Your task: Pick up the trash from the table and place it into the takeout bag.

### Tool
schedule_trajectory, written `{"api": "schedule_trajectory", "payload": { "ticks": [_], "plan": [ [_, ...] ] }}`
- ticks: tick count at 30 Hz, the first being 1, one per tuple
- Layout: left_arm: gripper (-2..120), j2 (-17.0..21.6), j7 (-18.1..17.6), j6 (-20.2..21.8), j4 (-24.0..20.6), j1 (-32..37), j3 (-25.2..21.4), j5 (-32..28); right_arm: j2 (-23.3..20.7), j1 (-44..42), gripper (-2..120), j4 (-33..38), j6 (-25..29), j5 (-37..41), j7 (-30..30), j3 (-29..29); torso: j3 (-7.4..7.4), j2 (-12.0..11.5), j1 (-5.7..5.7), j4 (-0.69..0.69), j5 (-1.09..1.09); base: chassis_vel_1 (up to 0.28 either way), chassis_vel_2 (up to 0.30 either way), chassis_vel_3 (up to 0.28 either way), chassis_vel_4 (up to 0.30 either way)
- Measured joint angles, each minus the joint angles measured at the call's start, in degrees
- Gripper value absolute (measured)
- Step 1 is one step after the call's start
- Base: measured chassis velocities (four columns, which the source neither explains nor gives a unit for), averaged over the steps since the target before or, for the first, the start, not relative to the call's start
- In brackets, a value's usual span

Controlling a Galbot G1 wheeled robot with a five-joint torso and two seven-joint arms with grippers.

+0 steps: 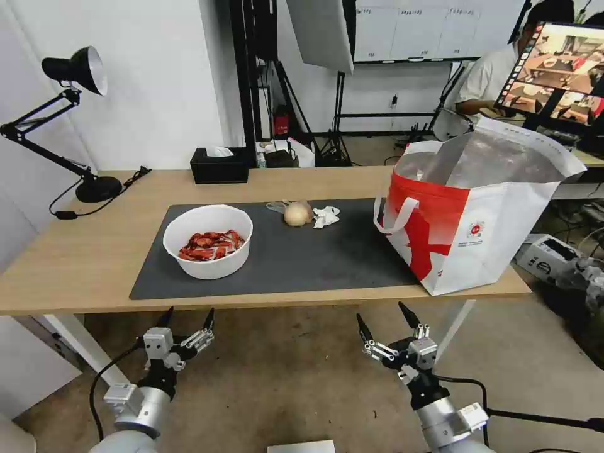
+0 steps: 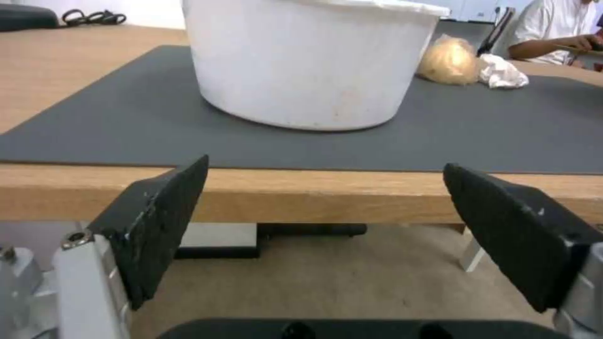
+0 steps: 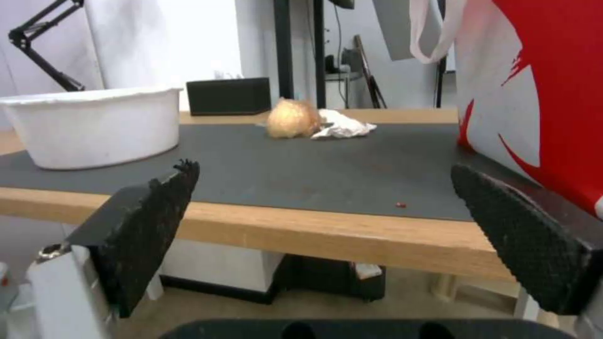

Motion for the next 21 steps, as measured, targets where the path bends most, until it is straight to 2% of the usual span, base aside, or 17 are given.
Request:
{"api": "schedule_trajectory", "payload": {
  "ticks": [4,7,10,15,17,18,21],
  "plan": [
    [100,0.0,0.1,-0.1,0.0,-0.2,0.1,0.0,-0.3,0.3,100,0.3,-0.5,0.4,0.1,-0.6,0.00,0.0,0.00,0.00,0.00,0.000,0.000,0.000,0.000],
    [100,0.1,0.1,-0.1,0.1,-0.5,0.1,-0.1,-1.8,1.6,100,2.0,-3.6,3.3,0.9,-2.0,0.00,0.0,0.00,-0.01,0.00,0.000,0.000,0.000,0.000],
    [100,0.8,0.1,-0.1,0.1,-1.0,0.0,-0.5,-5.2,7.3,100,3.9,-8.9,7.4,3.0,-5.0,0.00,0.0,0.00,0.00,0.00,0.000,0.000,0.000,0.000],
    [100,0.9,0.1,0.1,-0.4,-1.2,-0.2,-0.7,-7.9,13.1,100,3.9,-12.5,10.2,5.0,-9.2,0.00,0.0,0.01,0.00,0.00,0.000,0.000,0.000,0.000],
    [100,1.0,0.1,0.2,-0.8,-0.9,-0.6,-0.8,-9.1,19.4,100,1.9,-14.7,10.9,6.6,-13.5,0.00,0.0,0.01,0.01,0.00,0.000,0.000,0.000,0.000],
    [100,1.0,0.1,0.2,-0.8,-0.9,-0.6,-0.8,-9.1,19.4,100,1.9,-14.7,10.9,6.6,-13.5,0.00,0.0,0.01,0.01,0.00,0.000,0.000,0.000,0.000],
    [100,1.1,0.1,0.4,-1.6,-0.6,-1.2,-1.0,-9.3,26.1,100,-1.7,-16.3,12.0,9.0,-18.6,0.00,0.0,0.01,0.00,0.02,0.000,0.000,0.000,0.000]
  ]
}}
